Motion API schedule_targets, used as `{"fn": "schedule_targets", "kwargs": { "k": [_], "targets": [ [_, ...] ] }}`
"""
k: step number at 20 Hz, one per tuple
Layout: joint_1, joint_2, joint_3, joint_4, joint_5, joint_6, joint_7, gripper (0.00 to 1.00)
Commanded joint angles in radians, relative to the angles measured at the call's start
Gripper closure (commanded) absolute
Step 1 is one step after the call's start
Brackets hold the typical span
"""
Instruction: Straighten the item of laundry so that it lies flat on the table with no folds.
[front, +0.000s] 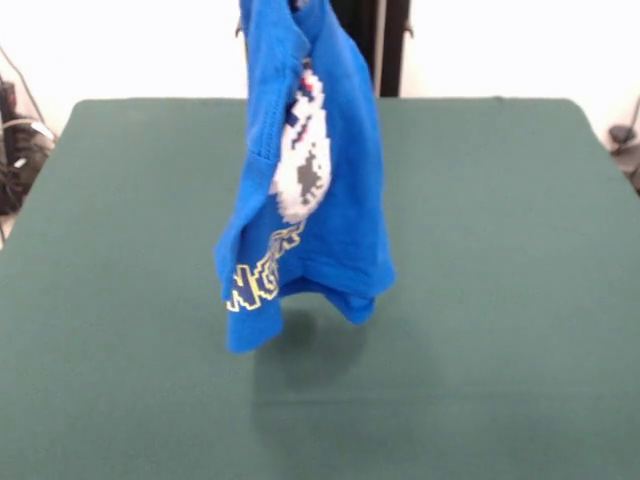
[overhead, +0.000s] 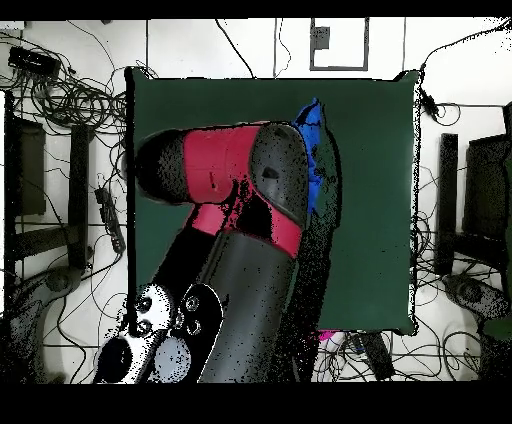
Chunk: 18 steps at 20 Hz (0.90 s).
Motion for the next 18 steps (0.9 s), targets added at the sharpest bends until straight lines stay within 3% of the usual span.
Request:
{"fn": "schedule_targets", "kwargs": {
  "k": [1,18],
  "targets": [
    [0.051,0.046,0.141,0.081,0.067,0.067,0.052,1.00],
    [0.112,0.097,0.094,0.012,0.135,0.187,0.134,1.00]
  ]
}}
